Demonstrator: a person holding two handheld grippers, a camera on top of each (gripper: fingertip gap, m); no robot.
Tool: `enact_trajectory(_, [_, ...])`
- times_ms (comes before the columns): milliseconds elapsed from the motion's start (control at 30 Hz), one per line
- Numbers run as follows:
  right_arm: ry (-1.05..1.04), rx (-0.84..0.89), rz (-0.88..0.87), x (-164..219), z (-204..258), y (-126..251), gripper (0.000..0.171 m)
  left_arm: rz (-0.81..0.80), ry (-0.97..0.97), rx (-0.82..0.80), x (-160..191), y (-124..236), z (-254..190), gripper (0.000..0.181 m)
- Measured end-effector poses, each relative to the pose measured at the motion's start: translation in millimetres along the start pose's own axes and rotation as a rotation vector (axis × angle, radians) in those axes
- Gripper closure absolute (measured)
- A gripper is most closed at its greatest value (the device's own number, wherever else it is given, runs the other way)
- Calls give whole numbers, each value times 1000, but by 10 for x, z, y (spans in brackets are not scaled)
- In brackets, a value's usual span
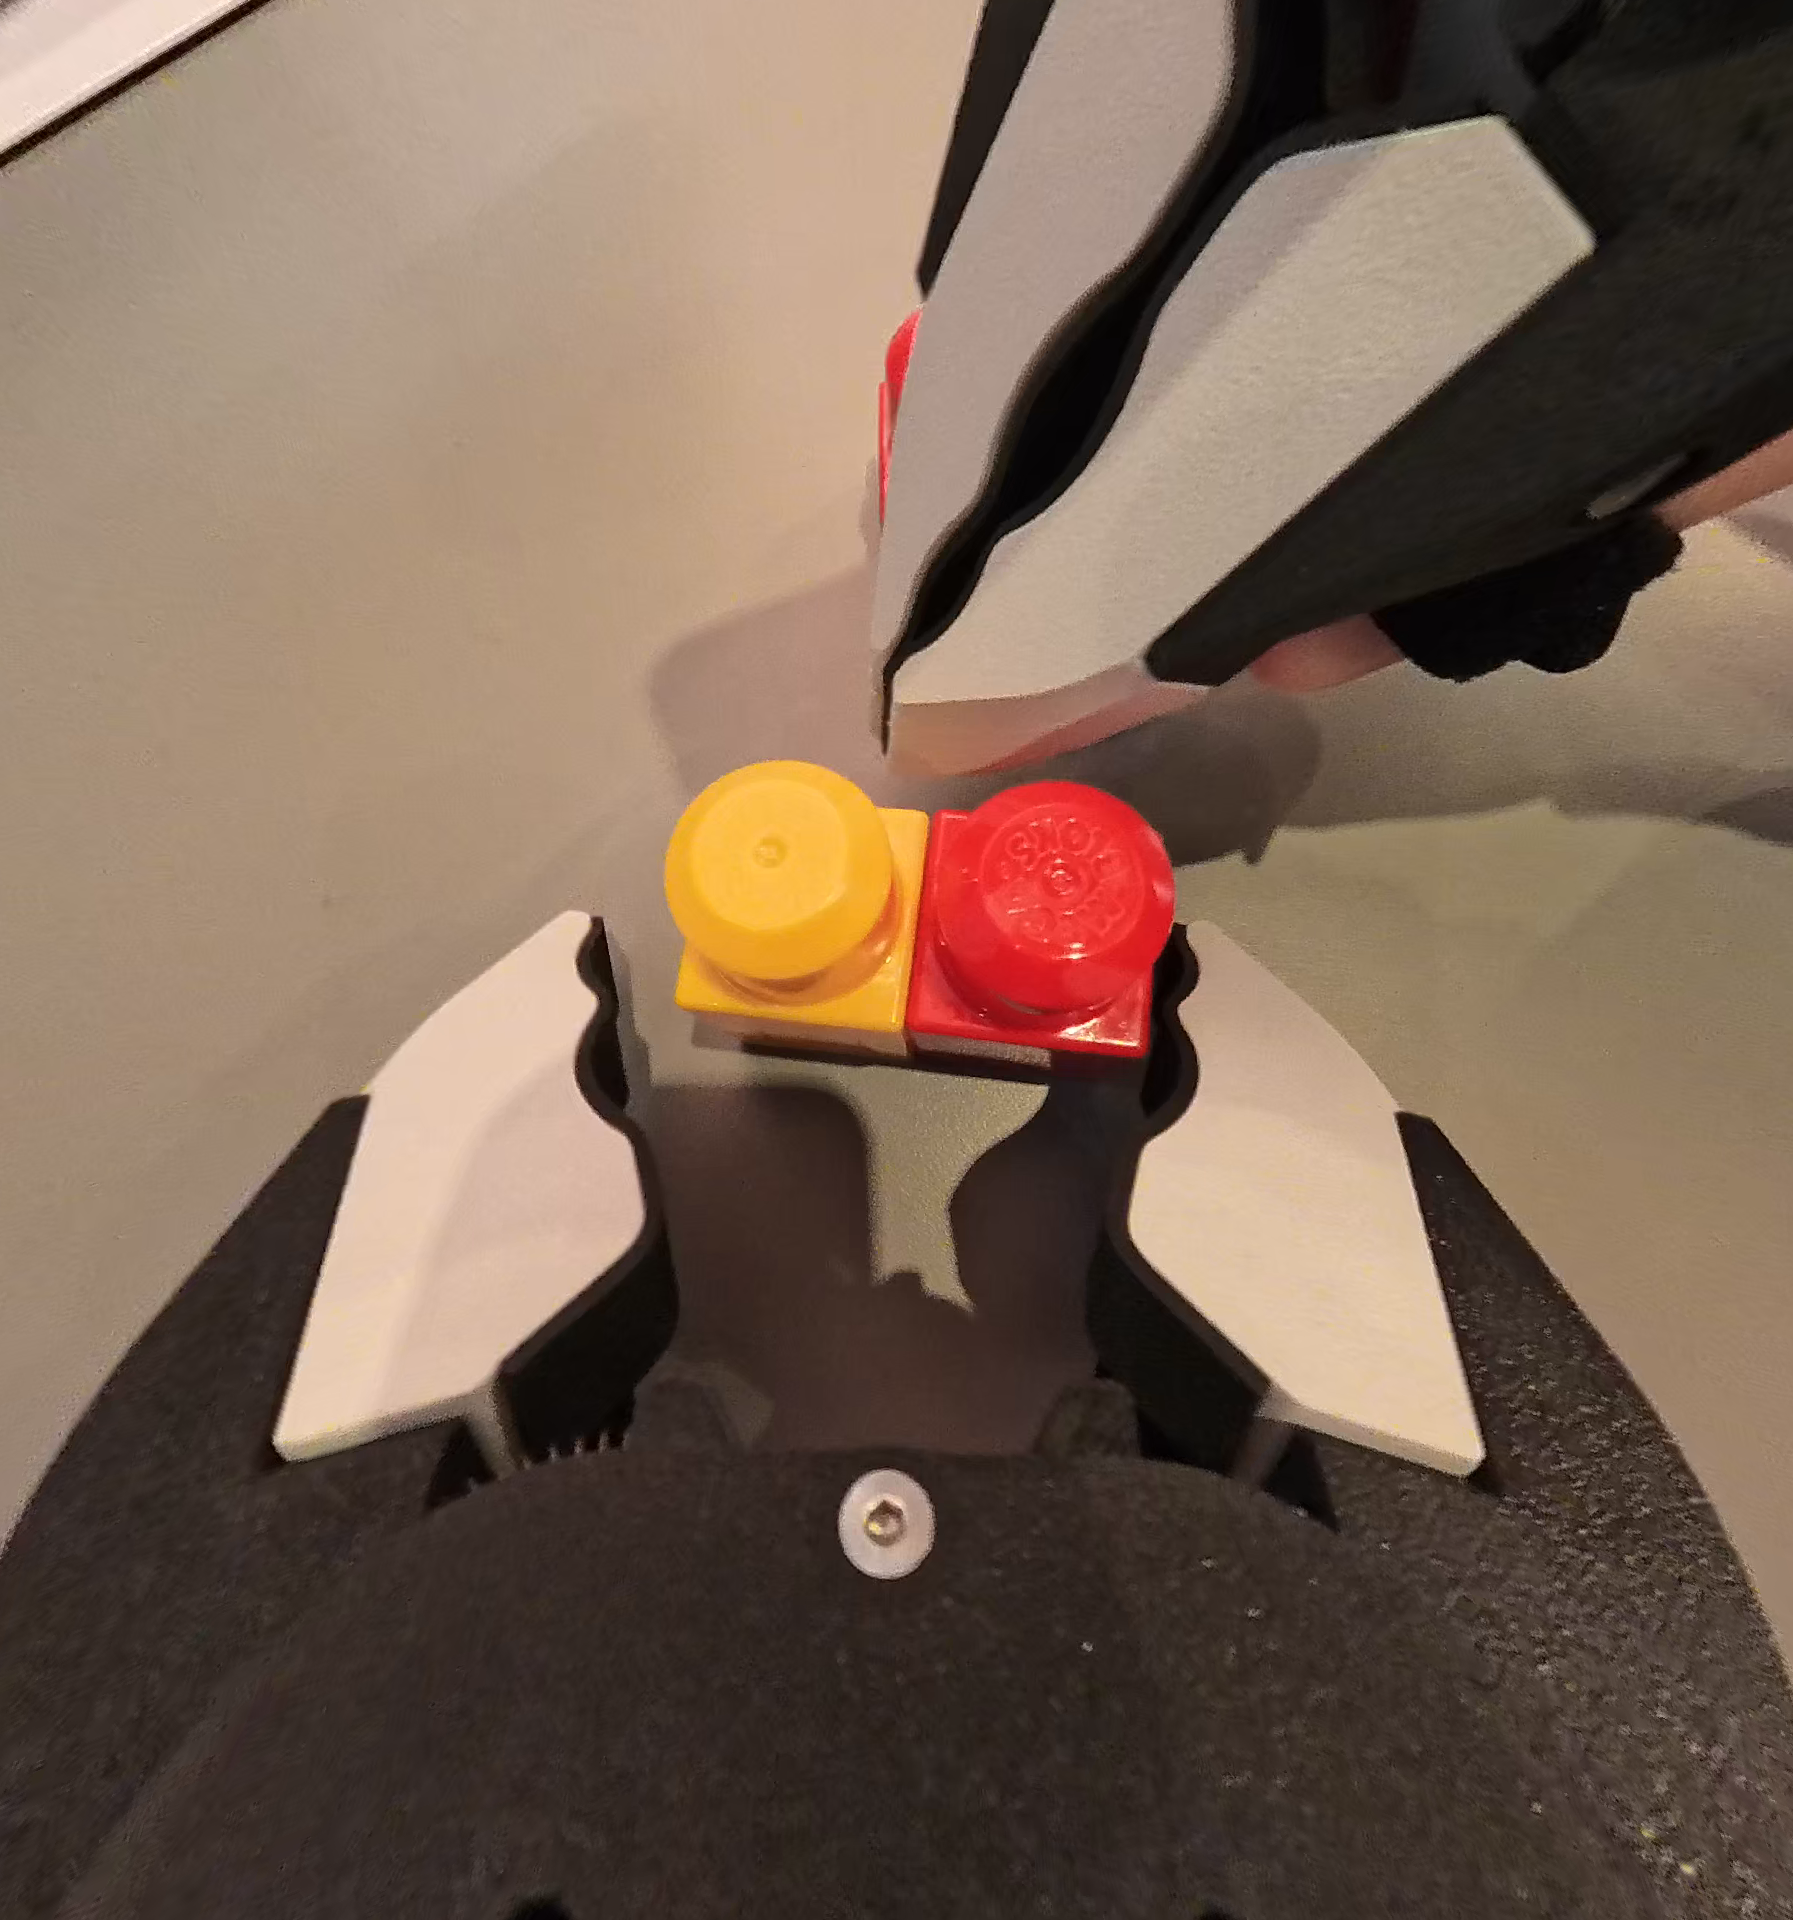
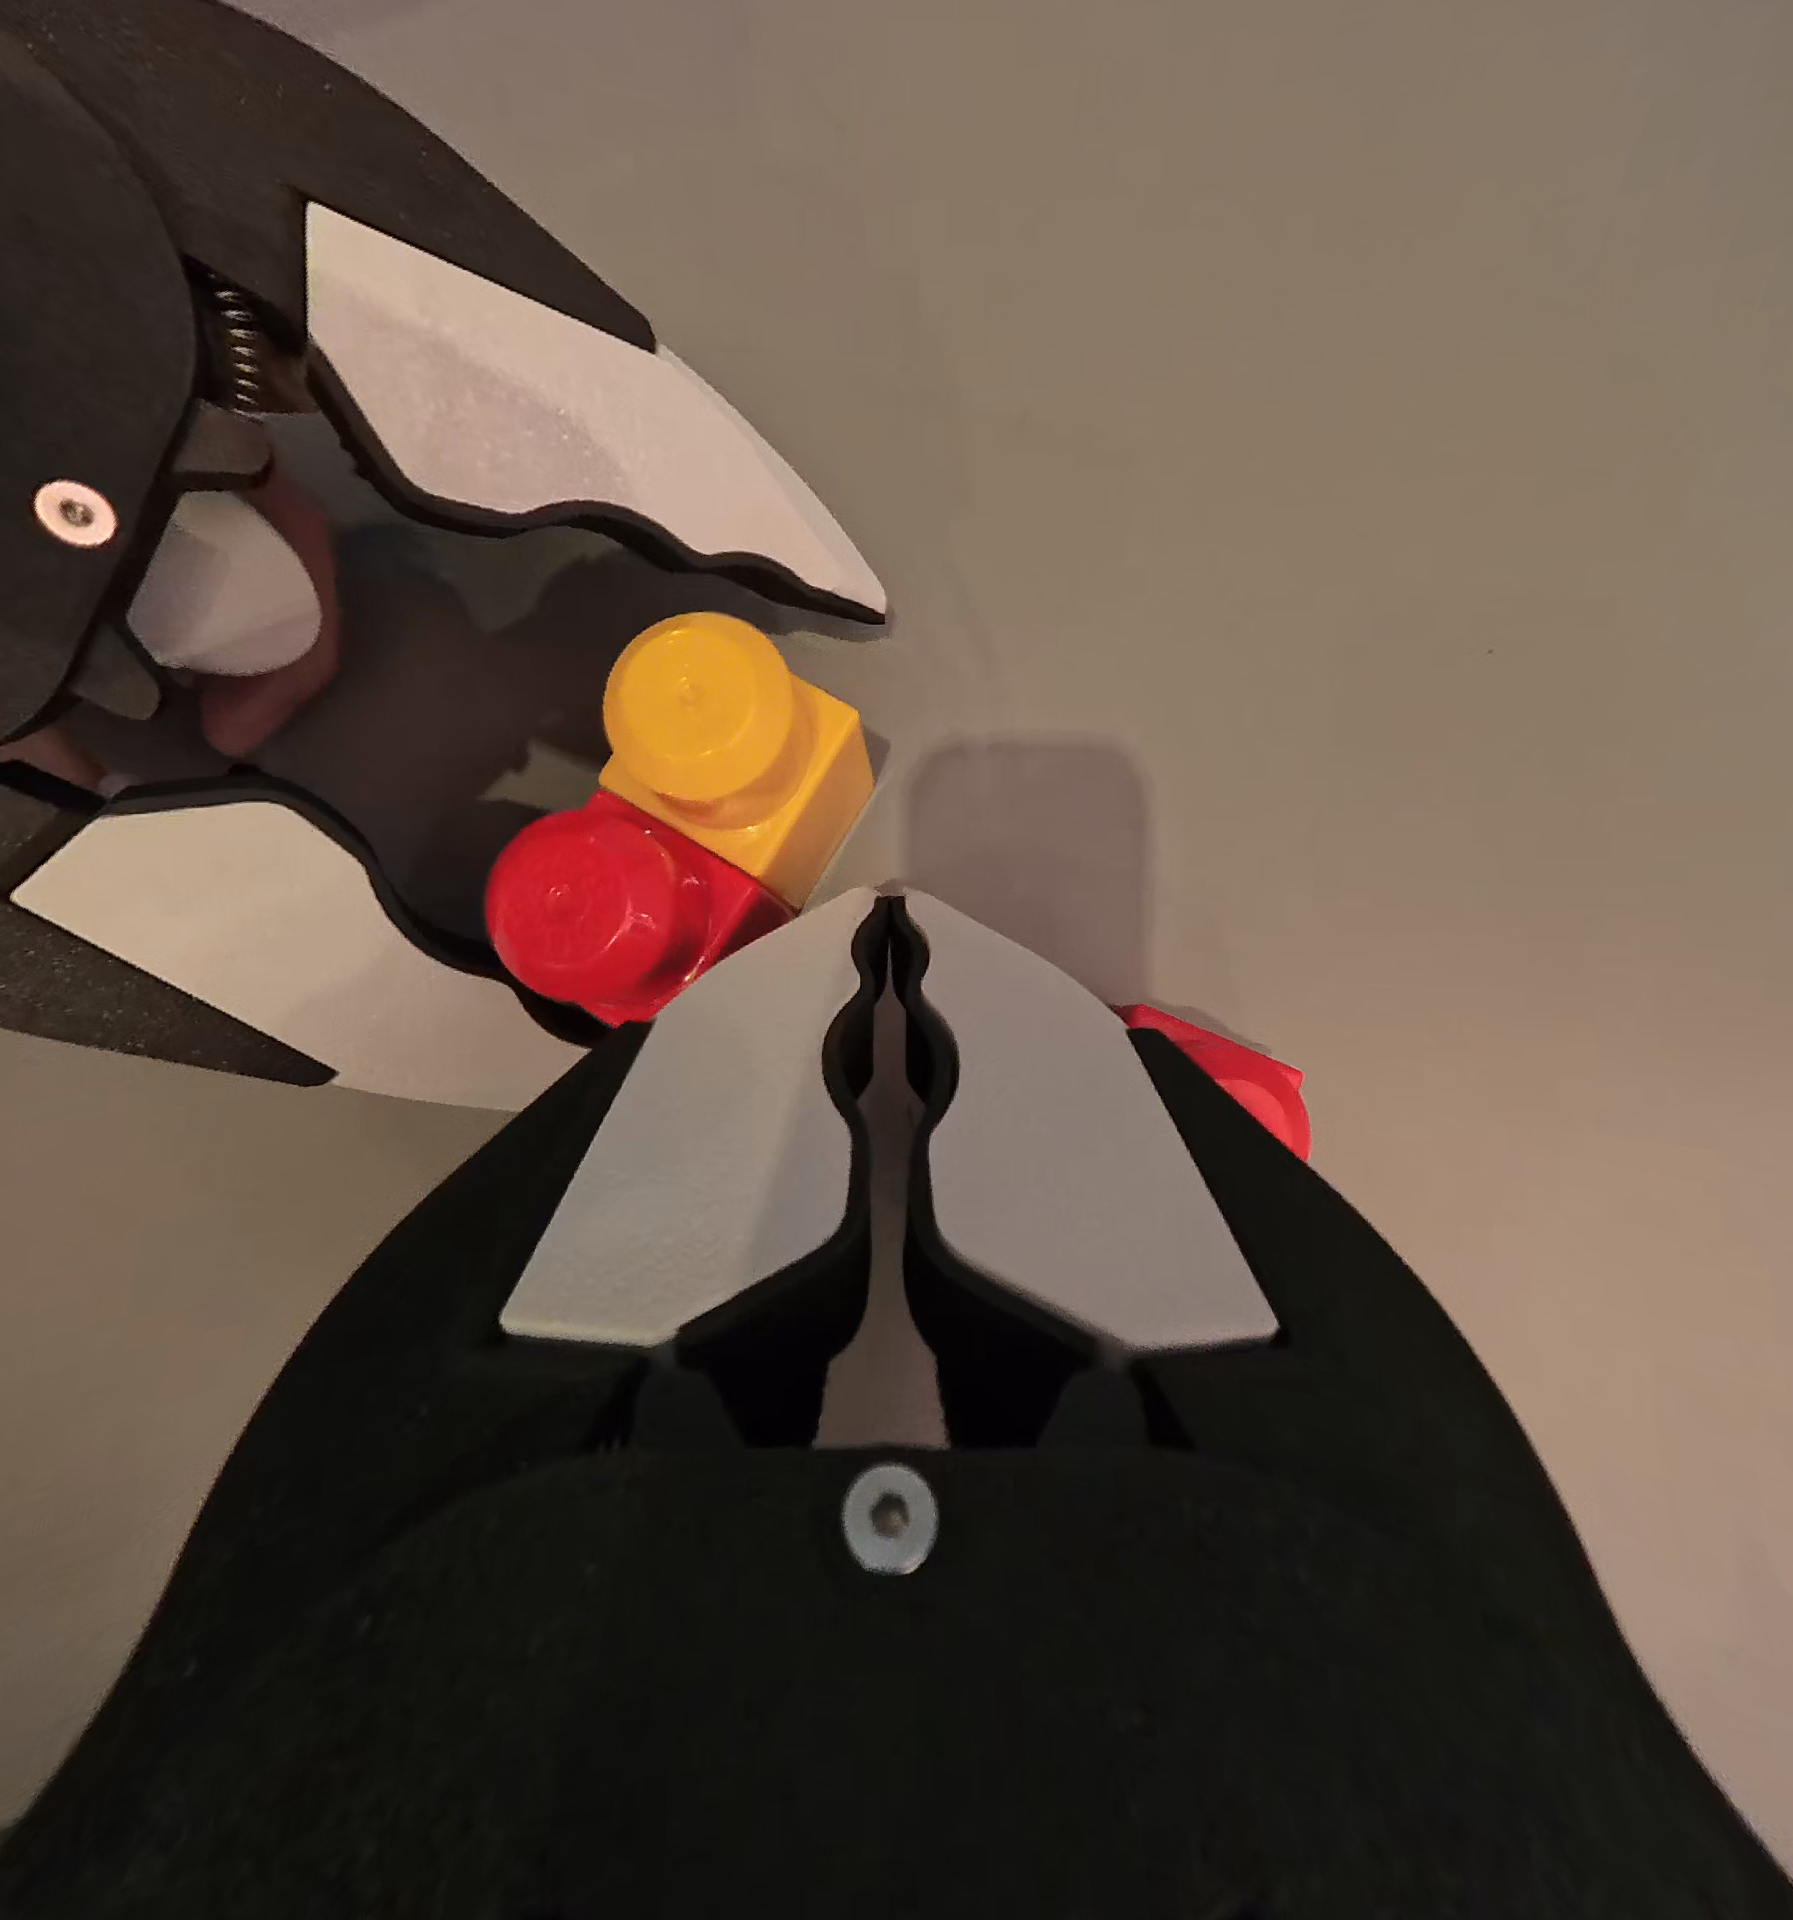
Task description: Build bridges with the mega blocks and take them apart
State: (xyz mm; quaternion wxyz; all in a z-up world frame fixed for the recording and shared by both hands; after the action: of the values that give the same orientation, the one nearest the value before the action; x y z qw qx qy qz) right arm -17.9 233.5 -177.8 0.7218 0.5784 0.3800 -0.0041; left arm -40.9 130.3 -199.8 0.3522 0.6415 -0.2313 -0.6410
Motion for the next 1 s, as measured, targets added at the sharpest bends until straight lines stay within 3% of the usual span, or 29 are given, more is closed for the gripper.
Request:
enact_trajectory(200, [-6, 7, -3, 31, 18, 0, 171, 16, 39, 35, -5, -20, -29, 87])
enact_trajectory(700, [-15, 9, -36, 86, 15, 69, 171, 32, 60, 44, -61, -87, -19, 77])
enact_trajectory(800, [-18, 10, -41, 90, 5, 82, 171, 20, 65, 41, -68, -82, -10, 90])
enact_trajectory(1000, [-19, 11, -53, 92, 0, 110, 171, 20, 65, 39, -70, -85, -5, 90])
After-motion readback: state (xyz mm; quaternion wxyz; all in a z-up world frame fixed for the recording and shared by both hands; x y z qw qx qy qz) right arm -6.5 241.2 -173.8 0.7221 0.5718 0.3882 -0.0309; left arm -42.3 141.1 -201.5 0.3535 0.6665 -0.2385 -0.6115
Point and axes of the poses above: each gripper's, where its closed fingertips meet, y back along the fingers, x out of its underside, z = x × y across the jaws, the point moved 8 cm from there along y, back along the fingers, and after that the axes turned 5 degrees about z, right-handed, at the moved point
